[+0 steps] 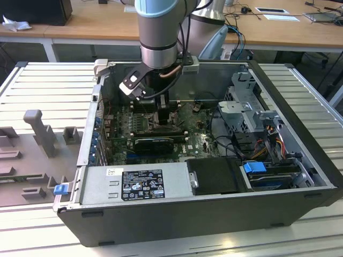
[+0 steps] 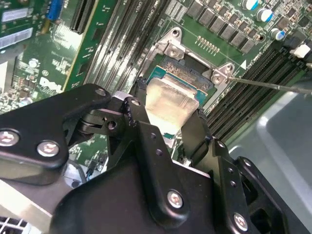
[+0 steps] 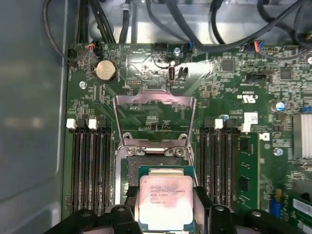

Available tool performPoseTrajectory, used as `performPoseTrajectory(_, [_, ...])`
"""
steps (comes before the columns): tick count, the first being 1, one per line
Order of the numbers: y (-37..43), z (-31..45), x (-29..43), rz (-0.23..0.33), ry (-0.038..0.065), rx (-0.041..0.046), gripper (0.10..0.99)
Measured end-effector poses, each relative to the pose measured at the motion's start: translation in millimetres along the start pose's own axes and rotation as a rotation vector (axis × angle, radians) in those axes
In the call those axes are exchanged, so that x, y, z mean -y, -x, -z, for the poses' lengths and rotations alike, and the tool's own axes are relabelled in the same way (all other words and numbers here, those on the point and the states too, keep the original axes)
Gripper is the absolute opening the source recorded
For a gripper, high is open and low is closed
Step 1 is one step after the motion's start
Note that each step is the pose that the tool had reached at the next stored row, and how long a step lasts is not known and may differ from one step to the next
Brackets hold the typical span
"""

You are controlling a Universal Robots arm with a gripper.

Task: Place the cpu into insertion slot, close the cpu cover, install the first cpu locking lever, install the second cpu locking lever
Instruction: 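Place the cpu into insertion slot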

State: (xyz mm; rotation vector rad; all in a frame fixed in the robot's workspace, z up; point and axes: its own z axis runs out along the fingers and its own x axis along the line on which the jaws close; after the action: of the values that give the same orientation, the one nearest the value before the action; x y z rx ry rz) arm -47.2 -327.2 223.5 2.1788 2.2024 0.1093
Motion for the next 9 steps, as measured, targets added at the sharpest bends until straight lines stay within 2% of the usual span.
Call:
performPoseTrajectory(4, [-5.8,-6.4,0.4,0.004,0.000,-0.0004,0.533])
performPoseTrajectory(9, [-8.6,-16.0,1.1,0.004,0.000,0.0001,0.533])
